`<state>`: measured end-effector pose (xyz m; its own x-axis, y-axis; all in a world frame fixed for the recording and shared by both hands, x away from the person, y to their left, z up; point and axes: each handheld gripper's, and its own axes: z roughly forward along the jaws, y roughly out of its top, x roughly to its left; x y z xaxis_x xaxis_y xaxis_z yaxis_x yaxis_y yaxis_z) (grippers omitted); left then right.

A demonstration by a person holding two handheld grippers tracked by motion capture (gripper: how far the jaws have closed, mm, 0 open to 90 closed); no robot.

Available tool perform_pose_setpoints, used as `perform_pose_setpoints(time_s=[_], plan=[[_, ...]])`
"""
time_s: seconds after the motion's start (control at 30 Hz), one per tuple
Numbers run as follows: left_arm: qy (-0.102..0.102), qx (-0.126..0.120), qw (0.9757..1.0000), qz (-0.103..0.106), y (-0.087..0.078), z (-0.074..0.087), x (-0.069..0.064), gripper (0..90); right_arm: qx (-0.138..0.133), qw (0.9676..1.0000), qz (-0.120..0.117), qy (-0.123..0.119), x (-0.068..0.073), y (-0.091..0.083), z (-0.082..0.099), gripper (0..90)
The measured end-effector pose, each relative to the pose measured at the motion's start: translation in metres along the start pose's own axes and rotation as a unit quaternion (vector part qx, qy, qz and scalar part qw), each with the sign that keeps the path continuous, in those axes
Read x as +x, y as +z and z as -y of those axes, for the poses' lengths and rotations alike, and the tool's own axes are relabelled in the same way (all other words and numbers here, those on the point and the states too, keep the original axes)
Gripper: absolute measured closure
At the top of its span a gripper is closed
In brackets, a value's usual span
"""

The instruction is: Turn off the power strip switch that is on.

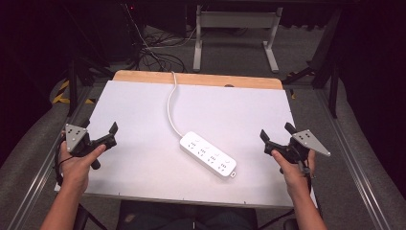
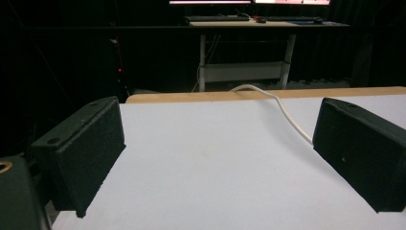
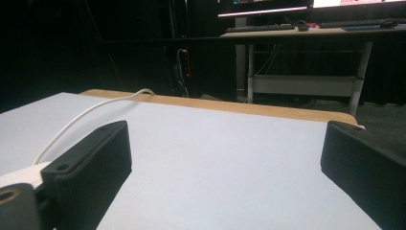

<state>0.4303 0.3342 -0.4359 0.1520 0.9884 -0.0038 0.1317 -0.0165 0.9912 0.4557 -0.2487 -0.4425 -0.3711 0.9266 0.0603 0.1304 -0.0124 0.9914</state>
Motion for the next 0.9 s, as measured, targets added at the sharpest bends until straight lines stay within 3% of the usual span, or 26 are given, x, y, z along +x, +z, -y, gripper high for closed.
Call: perform_pose_setpoints(time_s=[0.17, 0.33, 0.9], plan=[[-0.009, -0.002, 1.0, 0.0, -0.0014, 0.0003, 0.0022, 4.4, -0.002, 1.0, 0.008, 0.001, -0.0012, -0.0051, 0.0004, 3.9], [-0.003, 0.001, 1.0, 0.003, 0.0018, 0.0002, -0.0007, 4.4, 0.002, 0.9999, 0.011, 0.001, -0.0033, -0.0071, 0.0026, 3.9], [-0.001, 0.001, 1.0, -0.006, -0.0053, 0.002, 0.0023, 4.5, 0.003, 1.0, -0.003, 0.006, -0.0009, -0.0028, 0.0034, 4.0]])
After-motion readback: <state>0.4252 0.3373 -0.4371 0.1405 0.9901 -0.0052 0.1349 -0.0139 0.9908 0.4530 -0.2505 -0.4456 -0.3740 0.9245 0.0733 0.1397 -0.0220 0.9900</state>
